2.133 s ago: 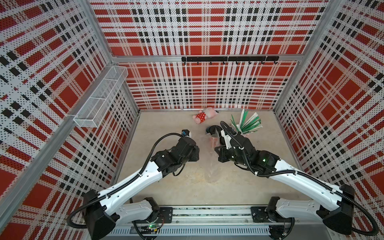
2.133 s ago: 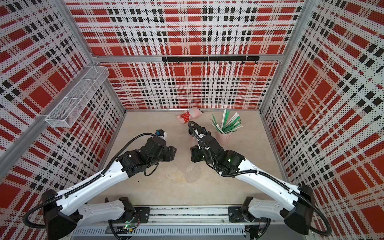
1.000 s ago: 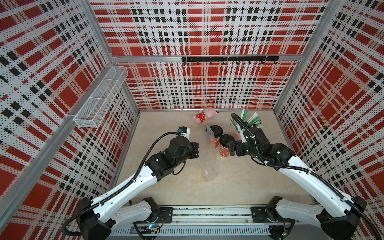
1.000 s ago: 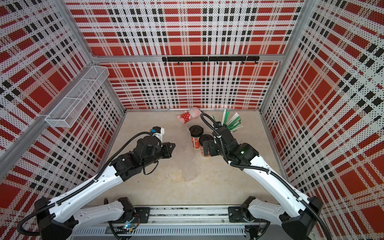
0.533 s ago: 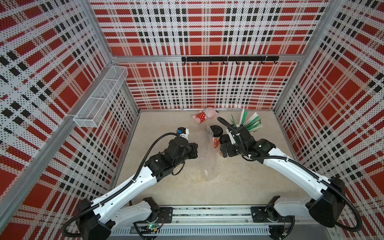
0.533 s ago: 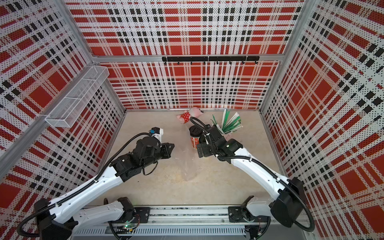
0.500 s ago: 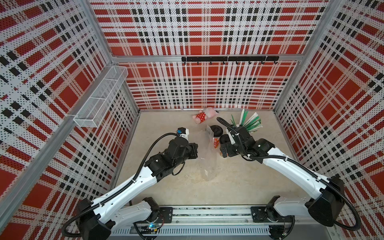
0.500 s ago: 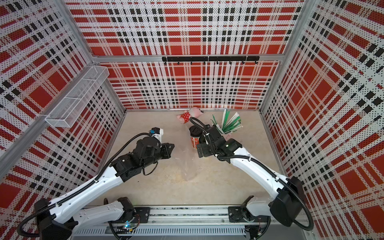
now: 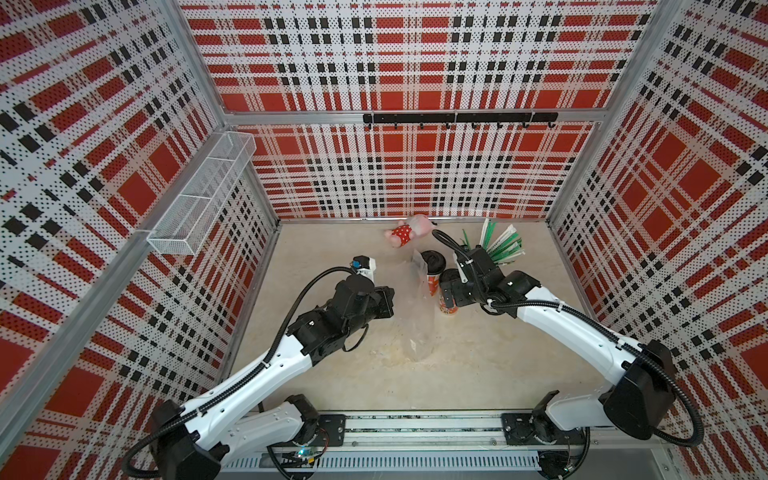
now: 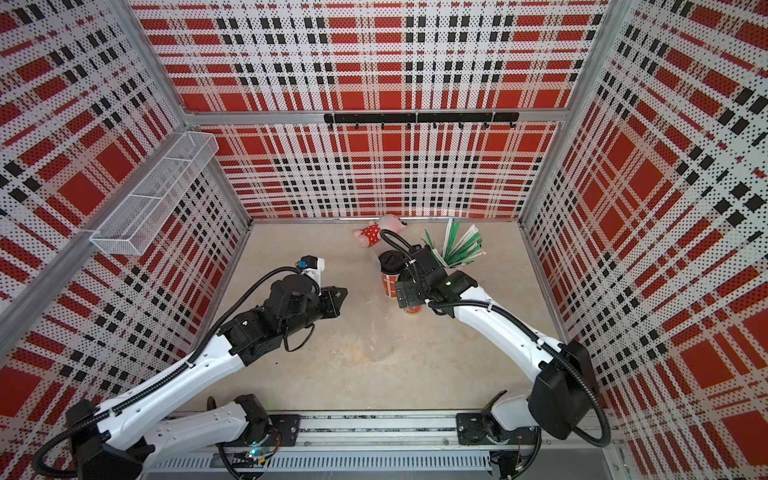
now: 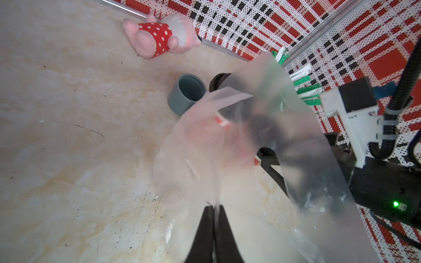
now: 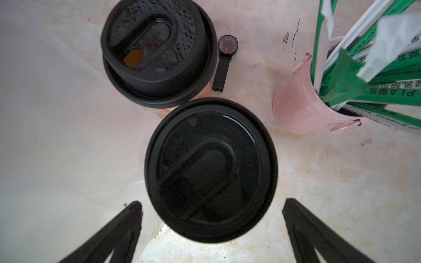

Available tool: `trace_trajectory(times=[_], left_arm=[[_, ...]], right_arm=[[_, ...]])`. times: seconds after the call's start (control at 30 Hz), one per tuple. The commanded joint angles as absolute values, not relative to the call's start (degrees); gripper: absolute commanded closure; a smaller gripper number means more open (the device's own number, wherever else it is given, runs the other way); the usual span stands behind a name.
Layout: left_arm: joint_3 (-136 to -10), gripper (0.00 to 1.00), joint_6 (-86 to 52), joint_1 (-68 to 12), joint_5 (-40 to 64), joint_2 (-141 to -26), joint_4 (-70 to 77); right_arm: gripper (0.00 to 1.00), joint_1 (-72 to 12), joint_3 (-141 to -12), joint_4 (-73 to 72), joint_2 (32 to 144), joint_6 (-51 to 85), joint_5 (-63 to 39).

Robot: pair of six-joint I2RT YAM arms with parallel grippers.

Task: Pack milk tea into plastic carrier bags
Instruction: Pick up the milk tea cup at the center of the board.

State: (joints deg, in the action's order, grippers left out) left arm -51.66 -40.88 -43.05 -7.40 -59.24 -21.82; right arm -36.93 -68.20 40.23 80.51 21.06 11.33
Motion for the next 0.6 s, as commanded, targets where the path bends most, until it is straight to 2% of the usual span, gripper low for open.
trace_trajectory(times=[0.0,0.57], left_arm=[[-51.02,0.93,-40.72,-42.45,-6.55,-58.44,-20.58],[-51.15,0.93,-40.52,-41.92,-5.93,-57.97,-20.54]], right_arm=[[0.00,-36.31,-70.55,38.41,81.94,20.93,9.88],[0.00,-35.16,-73.34,36.04,88.67,20.57,10.99]])
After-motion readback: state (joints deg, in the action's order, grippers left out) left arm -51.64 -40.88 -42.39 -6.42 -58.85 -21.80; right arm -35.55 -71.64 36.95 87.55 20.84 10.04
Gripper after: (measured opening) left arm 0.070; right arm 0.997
